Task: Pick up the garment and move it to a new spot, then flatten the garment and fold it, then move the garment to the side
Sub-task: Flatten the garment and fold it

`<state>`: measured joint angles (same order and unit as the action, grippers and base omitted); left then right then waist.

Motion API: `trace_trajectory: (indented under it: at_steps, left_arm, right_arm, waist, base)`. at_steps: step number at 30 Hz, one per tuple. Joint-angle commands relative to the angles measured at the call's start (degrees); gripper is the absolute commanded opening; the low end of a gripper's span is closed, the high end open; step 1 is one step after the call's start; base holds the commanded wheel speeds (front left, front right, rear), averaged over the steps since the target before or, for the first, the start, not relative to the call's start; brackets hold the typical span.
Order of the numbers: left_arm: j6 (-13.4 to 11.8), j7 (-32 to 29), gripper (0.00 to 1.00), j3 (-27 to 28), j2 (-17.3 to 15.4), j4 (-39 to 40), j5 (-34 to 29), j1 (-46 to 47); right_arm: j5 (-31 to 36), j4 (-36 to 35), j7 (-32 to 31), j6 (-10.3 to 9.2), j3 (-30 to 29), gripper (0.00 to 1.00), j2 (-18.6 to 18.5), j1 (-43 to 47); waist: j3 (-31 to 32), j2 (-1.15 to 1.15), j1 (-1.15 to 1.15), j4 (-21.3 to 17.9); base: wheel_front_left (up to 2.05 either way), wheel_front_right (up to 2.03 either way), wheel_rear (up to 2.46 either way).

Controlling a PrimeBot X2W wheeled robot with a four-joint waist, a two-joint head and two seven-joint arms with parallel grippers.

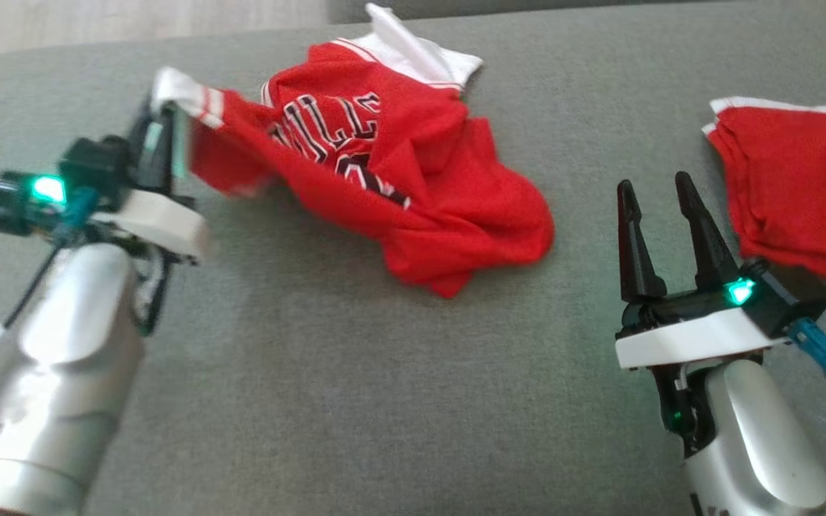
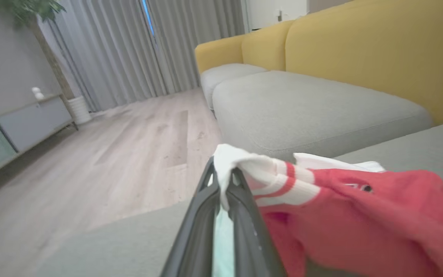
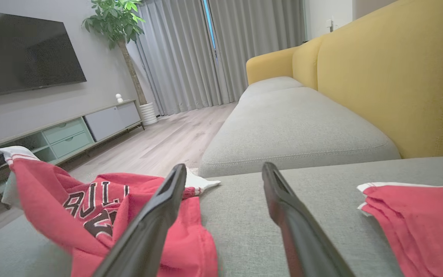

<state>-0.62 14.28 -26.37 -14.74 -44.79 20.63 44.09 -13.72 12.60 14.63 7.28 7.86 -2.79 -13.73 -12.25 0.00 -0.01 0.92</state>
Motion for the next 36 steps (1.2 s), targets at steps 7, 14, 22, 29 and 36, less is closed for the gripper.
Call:
trace_trajectory:
  at_steps: [7, 14, 22, 29, 36]
  left_arm:
    - [-3.7, -2.89, 0.0, 1.65, -11.69, 9.08, -2.96, -3.04]
    - [-5.99, -6.38, 1.0, 2.42, -13.94, 13.64, -1.1, -11.05]
    - [-9.32, -1.56, 1.0, 5.42, -9.5, 21.02, 3.03, -15.85]
    - [-8.83, 0.6, 1.0, 4.39, -3.78, 27.03, 2.95, -21.4]
    - [-7.41, 0.7, 1.0, 6.33, 1.64, 31.24, 0.63, -26.19]
  right_arm:
    - [-1.36, -1.31, 0.37, 0.21, 1.4, 1.0, -0.09, -0.06]
    - [-1.33, -0.81, 0.37, 0.21, 1.51, 1.0, -0.09, 0.29]
    - [-0.53, -0.31, 0.37, 0.21, 1.59, 1.0, -0.09, 0.21]
    - [0.1, -0.37, 0.37, 0.21, 1.02, 1.0, -0.09, 1.39]
    - [0.58, -0.69, 0.37, 0.21, 0.7, 1.0, -0.09, 1.73]
  waist:
    - [1.5, 0.0, 0.01, 2.82]
    - [1.92, 0.0, 0.01, 3.86]
    - [3.34, 0.0, 0.01, 3.33]
    - [4.15, 0.0, 0.01, 2.88]
    - [3.49, 0.0, 0.01, 3.09]
  base:
    - [0.0, 0.0, 0.0]
    - [0.0, 0.0, 0.0]
    - [0.0, 0.0, 0.0]
    - [0.0, 0.0, 0.0]
    - [0.0, 0.0, 0.0]
